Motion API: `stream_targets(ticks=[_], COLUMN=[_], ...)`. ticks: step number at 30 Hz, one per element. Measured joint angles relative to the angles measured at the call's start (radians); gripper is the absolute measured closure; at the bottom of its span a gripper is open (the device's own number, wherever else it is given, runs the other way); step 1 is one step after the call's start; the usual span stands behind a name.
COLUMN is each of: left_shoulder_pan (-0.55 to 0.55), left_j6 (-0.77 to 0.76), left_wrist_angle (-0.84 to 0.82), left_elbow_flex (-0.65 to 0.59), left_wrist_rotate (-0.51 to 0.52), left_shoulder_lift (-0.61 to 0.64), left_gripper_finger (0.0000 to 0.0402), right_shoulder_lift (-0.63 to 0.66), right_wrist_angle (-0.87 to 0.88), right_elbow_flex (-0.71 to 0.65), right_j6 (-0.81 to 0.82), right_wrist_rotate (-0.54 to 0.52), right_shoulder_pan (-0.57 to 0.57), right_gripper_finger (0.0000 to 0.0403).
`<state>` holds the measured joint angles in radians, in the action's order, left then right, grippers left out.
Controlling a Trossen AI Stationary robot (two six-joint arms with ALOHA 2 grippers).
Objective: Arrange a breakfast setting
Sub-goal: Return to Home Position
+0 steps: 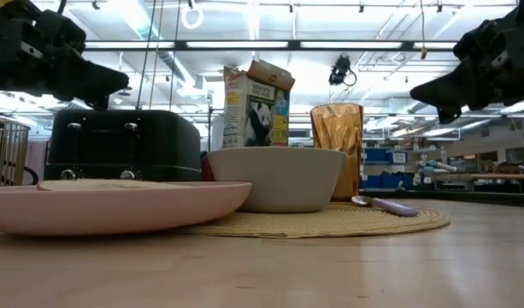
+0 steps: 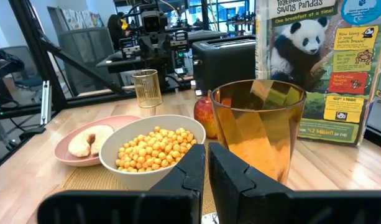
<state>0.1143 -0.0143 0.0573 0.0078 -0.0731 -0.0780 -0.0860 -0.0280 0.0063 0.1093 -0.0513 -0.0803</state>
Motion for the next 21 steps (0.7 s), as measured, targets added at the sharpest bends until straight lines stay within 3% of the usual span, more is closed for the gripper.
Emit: stream_targets(ticks=[8,21], left_shoulder_pan=[-0.071,-0.074], left_j6=[0.000,0.000], left_wrist_angle=[0.001,0.008], left_elbow_flex=[0.000,0.000], left_wrist_rotate=[0.028,0.026], left_shoulder_lift=[0.000,0.000], left_gripper_finger=[0.0344,0.0344], right_shoulder_lift=[-0.001,-0.001], right_wrist_angle=[0.000,-0.001], right_elbow_flex=[0.000,0.000], right_j6=[0.000,0.000], right_wrist_rotate=[0.000,0.000], right_shoulder_pan=[0.000,0.000], right_gripper_finger=[0.0373,0.0373])
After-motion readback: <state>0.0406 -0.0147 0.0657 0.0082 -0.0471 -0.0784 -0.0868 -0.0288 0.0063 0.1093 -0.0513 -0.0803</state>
